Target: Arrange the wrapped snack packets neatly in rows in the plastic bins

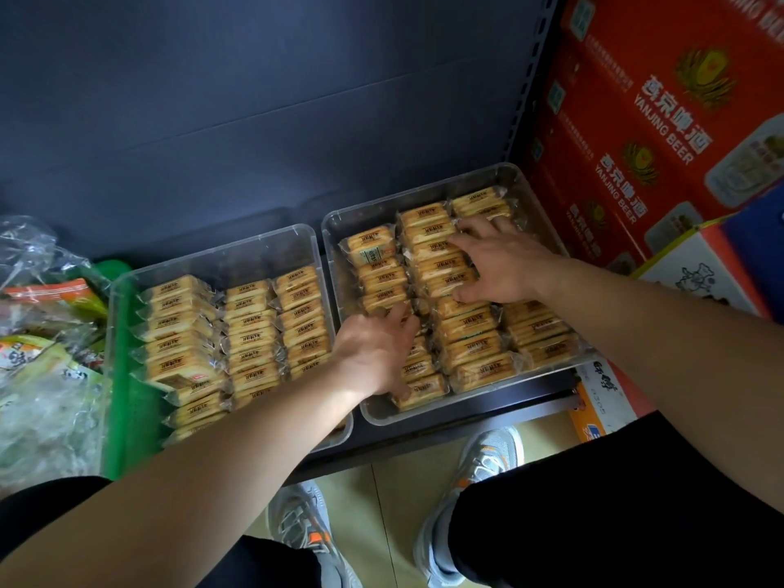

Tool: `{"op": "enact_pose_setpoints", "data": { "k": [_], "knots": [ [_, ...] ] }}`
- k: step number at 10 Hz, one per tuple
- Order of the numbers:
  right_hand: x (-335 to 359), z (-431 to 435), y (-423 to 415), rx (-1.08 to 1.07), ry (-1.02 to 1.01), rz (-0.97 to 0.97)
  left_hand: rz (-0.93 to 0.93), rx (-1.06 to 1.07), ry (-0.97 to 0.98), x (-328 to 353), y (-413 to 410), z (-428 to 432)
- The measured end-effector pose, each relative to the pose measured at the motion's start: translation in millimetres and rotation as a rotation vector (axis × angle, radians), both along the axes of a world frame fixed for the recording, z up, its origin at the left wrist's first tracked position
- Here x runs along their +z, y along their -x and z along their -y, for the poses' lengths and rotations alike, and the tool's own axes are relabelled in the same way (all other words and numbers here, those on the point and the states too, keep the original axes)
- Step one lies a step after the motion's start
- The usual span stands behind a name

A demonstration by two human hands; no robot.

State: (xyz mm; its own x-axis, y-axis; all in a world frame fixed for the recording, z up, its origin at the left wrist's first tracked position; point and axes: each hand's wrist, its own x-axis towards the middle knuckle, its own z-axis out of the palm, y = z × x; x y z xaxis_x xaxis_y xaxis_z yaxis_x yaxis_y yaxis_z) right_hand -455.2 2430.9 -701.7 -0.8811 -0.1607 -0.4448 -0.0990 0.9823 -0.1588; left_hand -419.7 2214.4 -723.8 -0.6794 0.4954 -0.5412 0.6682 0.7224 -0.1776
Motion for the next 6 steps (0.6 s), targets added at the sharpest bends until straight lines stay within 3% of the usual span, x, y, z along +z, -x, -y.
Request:
{"op": "enact_pose_setpoints", "data": {
  "k": [1, 2, 3, 5, 6],
  "knots": [
    [-1.4, -0.6, -1.2, 0.006, 0.011, -0.013, -0.145, 0.049, -0.133, -8.3, 0.9, 5.3],
    [-2.7, -0.9, -2.2, 0.023, -0.005, 0.000, -0.157, 0.086, -0.068, -12.8, 4.9, 1.6],
    [-4.7, -1.6, 0.0, 0.031, -0.009, 0.045, -0.053, 0.136, 0.009, -13.3, 8.8, -4.4],
    [1.0, 1.8, -0.2, 0.014, 0.025, 0.068, -0.023, 0.155, 0.036, -9.2, 10.1, -7.3],
    [9.8, -0.3, -1.2, -0.031, 0.084, 0.004, -0.021, 0.208, -0.125, 1.6, 7.8, -8.6]
  ]
}}
